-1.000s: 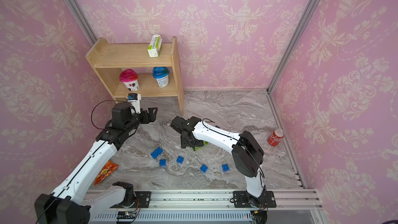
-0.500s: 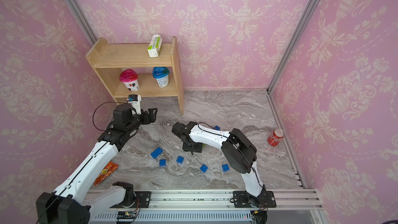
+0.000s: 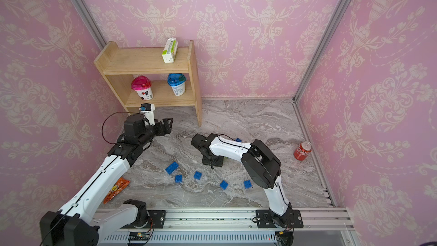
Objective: Assemble the letter v with lego
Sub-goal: Pick up the lego brick from the center of the board.
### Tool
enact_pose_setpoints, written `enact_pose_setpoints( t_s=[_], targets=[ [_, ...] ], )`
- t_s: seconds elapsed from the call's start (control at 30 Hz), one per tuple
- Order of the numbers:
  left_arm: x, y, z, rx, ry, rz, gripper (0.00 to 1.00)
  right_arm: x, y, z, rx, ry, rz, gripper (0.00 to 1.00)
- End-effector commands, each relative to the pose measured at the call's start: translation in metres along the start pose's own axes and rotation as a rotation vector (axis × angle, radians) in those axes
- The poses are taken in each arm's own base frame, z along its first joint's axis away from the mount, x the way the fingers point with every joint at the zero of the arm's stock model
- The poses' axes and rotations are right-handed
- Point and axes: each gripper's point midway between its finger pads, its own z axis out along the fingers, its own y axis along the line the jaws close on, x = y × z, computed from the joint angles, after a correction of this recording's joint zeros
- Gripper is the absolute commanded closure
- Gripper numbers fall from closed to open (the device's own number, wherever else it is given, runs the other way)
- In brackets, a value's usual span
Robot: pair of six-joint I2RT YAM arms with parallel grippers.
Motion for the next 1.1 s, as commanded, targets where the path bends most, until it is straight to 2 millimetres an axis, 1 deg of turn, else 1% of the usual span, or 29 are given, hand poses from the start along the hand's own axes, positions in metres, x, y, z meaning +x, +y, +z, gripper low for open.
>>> enact_pose_setpoints(
  t_s=[0.0,0.07,0.13,0.27,0.53,0.93,1.07],
  targets=[
    [-0.002,-0.005,-0.005,0.032,-0.015,-0.010,0.11,-0.005,0.002,0.005,0.010,-0.010,-0.013,0.43],
    [-0.002,-0.006,-0.005,0.037,-0.015,-0.009,0.11,-0.008,0.003,0.005,0.007,-0.016,-0.011,0.41],
    [-0.002,-0.007,-0.004,0.039,-0.012,-0.008,0.11,-0.010,0.003,0.006,0.013,-0.022,-0.008,0.41],
    [-0.001,-0.008,-0.004,0.048,-0.012,-0.006,0.11,-0.018,0.001,0.007,0.011,-0.044,0.010,0.45],
    [-0.003,-0.010,-0.007,0.056,-0.021,-0.002,0.11,-0.017,-0.002,0.018,0.039,-0.035,-0.007,0.50],
    [-0.004,-0.011,-0.008,0.059,-0.018,-0.003,0.11,-0.022,-0.007,0.017,0.059,-0.052,-0.053,0.62],
    [-0.005,-0.010,-0.008,0.055,-0.020,-0.004,0.11,-0.025,-0.005,0.013,0.053,-0.063,-0.073,0.65]
  ],
)
